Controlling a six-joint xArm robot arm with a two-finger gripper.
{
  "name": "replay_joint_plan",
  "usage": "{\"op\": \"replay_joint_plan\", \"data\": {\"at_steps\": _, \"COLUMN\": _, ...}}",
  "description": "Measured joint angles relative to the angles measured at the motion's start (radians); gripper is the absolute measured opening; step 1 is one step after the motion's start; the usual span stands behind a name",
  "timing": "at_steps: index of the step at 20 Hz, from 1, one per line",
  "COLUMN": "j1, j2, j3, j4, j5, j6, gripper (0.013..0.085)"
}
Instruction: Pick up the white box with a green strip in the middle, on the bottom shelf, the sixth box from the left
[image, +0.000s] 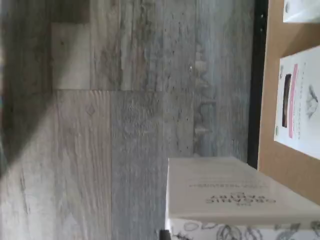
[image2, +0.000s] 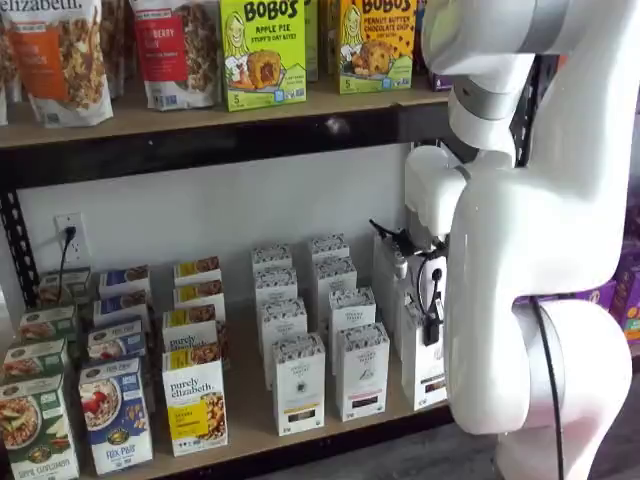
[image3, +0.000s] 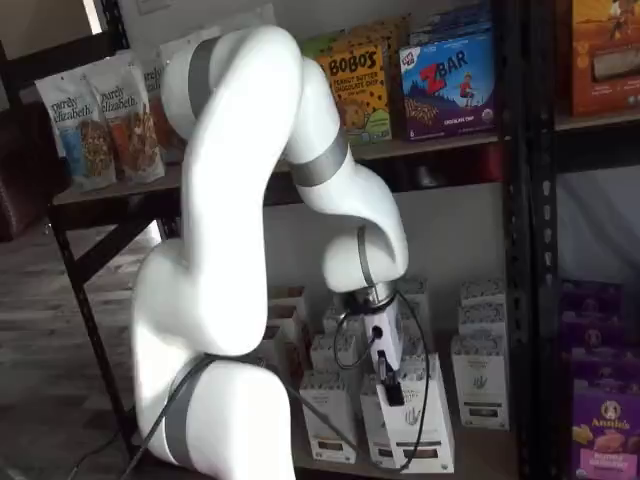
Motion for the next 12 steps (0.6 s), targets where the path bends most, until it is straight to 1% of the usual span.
{"op": "replay_joint_plan", "data": {"at_steps": 2, "j1": 0.014, "j2": -0.039, "j3": 0.015, "j4": -0.007, "j5": 0.029, "j6": 0.018, "gripper": 0.053}}
{"op": "replay_joint_plan", "data": {"at_steps": 4, "j1": 0.024, "j2": -0.067, "j3": 0.023, "j4": -0.002, "j5": 0.055, "j6": 0.021, "gripper": 0.053}}
{"op": "replay_joint_plan", "data": {"at_steps": 8, "j1": 0.042, "j2": -0.133, "j3": 0.036, "j4": 0.048, "j5": 0.123, "j6": -0.01, "gripper": 0.053}}
{"op": "replay_joint_plan", "data": {"at_steps": 12, "j1": 0.05, "j2": -0.183, "j3": 0.038, "j4": 0.099, "j5": 0.185, "j6": -0.05, "gripper": 0.053}}
